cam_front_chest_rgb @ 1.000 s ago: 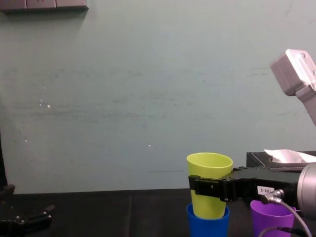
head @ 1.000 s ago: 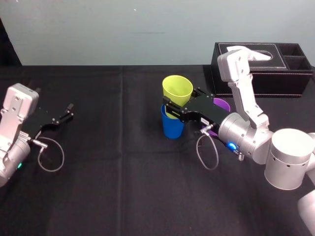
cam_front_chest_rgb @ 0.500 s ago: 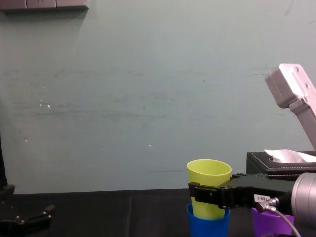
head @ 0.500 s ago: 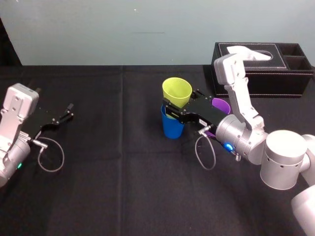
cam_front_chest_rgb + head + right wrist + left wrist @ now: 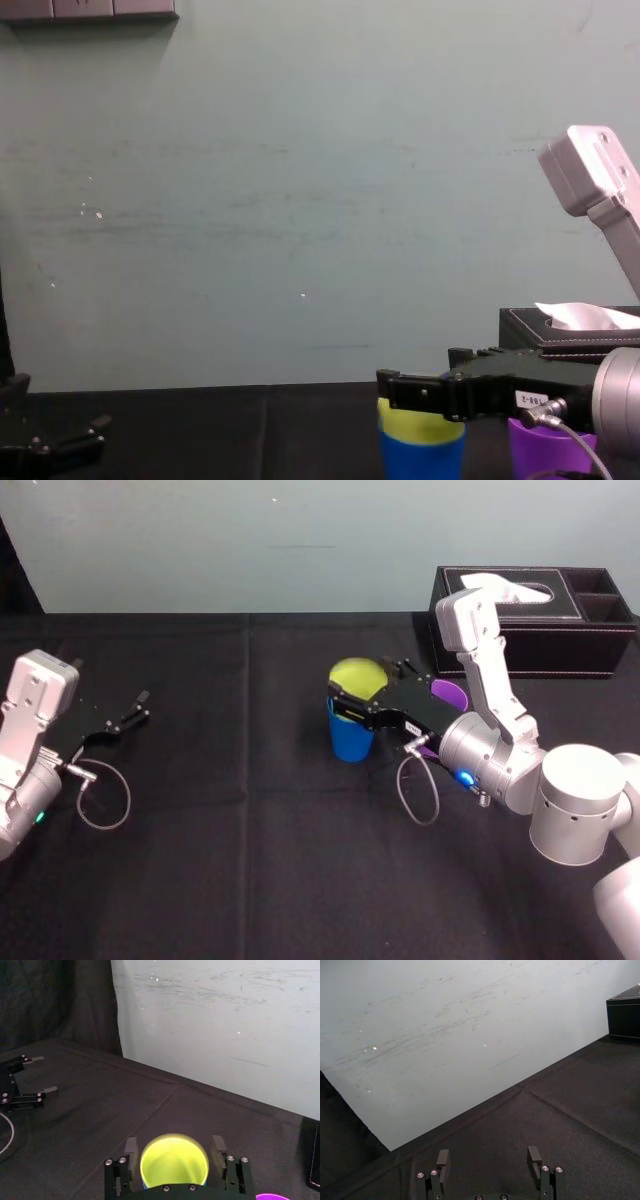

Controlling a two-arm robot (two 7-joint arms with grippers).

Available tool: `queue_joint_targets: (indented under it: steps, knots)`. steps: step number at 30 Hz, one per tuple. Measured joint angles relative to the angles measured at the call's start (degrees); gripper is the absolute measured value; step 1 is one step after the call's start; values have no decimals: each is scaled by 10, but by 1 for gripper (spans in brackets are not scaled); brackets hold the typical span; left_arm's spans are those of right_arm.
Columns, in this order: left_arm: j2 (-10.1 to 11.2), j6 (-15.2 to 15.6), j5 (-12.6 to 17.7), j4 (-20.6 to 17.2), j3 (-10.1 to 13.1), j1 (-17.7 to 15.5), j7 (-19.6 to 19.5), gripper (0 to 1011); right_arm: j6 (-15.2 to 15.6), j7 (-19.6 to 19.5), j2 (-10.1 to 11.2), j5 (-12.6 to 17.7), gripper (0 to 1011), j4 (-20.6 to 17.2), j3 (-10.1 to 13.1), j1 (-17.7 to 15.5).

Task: Stack the three plastic cups sequentially using one hand.

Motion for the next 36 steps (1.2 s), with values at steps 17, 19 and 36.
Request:
queue_joint_targets:
  steps: [17,19,36]
  knots:
    - [0,0,0,0,0,0,0,1011,1,1,2,1,1003,-9,5,-4]
    - [0,0,0,0,0,0,0,1011,3,1,4,1,1003,-14,7,-7]
    - [0,0,0,0,0,0,0,1011,15,11,76,34,1003,-133,86,-117]
